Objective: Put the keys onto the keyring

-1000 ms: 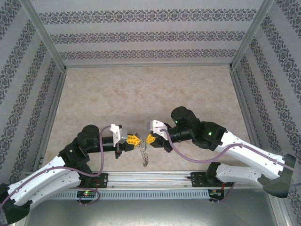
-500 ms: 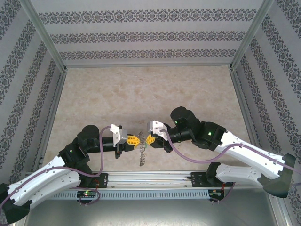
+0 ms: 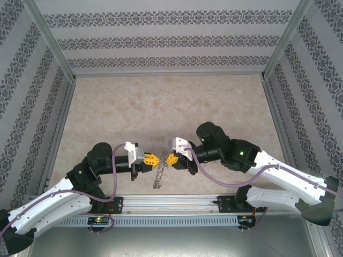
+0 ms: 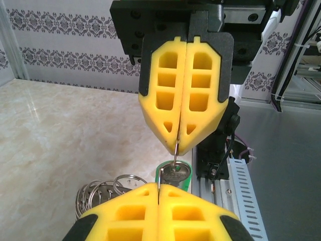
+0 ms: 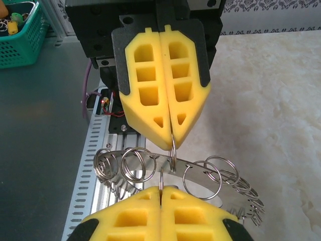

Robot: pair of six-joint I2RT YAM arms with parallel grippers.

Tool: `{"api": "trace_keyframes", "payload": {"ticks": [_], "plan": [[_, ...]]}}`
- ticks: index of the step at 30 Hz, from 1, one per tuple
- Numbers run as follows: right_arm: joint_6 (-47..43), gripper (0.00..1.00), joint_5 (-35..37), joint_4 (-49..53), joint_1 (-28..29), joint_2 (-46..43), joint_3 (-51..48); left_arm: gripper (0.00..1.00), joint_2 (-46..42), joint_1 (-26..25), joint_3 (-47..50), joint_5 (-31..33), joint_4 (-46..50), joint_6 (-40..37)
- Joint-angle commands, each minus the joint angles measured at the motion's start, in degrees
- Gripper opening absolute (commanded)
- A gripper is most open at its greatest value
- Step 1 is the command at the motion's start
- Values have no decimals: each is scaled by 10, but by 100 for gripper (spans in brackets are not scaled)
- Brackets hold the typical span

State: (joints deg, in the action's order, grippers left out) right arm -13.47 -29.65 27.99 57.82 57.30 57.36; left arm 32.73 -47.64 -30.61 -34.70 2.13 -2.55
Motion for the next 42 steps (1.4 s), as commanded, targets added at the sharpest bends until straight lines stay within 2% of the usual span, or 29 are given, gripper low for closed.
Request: {"api": "trace_keyframes", "payload": {"ticks": [1, 20, 42], "plan": [[5, 0, -15, -4, 7, -9, -5, 0, -8, -6, -2, -3, -32, -5], [6, 0, 28, -9, 7, 3, -1, 0, -7, -6, -2, -8, -34, -6], [3, 0, 16, -16, 7, 7, 2, 0, -7, -6, -3, -6, -34, -8]]}}
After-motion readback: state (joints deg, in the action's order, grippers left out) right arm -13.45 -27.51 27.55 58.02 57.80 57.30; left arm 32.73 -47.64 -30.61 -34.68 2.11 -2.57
